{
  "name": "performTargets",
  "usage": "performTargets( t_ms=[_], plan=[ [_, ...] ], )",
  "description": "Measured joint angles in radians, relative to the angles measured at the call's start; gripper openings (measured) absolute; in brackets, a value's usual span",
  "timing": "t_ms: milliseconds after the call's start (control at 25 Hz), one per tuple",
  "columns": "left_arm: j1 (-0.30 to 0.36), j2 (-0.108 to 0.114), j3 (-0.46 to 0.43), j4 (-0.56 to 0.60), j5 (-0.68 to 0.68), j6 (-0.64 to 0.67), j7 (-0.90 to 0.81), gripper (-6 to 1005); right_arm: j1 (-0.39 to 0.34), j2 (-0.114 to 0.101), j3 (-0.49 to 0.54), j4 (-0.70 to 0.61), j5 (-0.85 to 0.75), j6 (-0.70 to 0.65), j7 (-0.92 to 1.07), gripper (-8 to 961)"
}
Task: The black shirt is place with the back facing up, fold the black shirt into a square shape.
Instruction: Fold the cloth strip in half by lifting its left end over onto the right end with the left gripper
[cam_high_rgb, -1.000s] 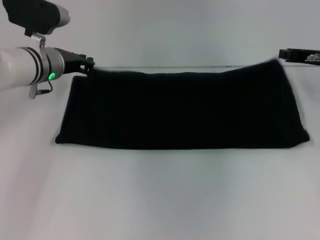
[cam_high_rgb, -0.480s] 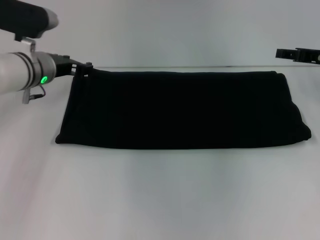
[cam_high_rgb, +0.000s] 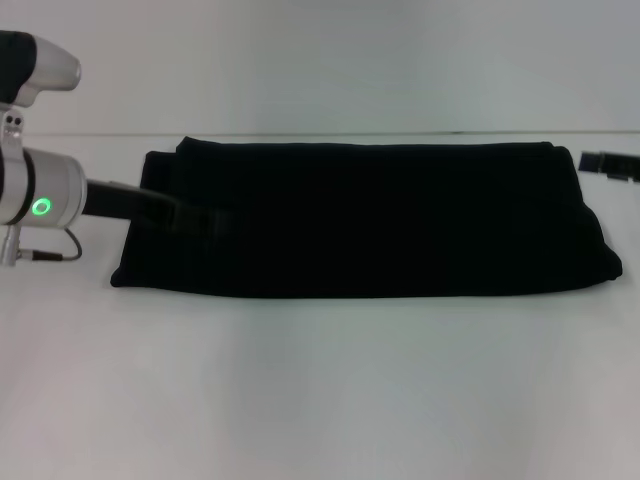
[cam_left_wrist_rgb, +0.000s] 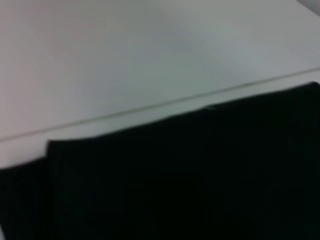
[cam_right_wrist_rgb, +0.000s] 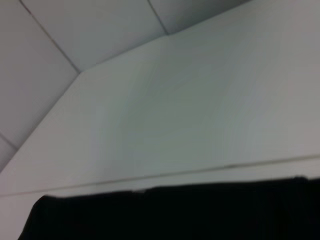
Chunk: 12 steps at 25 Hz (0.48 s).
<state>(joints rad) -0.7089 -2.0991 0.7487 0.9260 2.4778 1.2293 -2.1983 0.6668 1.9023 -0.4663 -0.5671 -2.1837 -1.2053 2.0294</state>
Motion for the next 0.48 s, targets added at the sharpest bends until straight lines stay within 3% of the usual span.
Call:
performTargets(
  t_ms=[200, 480],
  plan=[
    [0.043, -0.003, -0.001, 0.038, -0.001, 0.078, -0.071, 936, -0.051, -0.015, -0.003, -0.005, 0.006, -0.084, -0.011, 671],
    [0.113, -0.006, -0.049, 0.034, -0.003, -0.007, -0.127, 937, -0.07, -0.016, -0.007, -0.014, 0.003, -0.092, -0.022, 669]
  ],
)
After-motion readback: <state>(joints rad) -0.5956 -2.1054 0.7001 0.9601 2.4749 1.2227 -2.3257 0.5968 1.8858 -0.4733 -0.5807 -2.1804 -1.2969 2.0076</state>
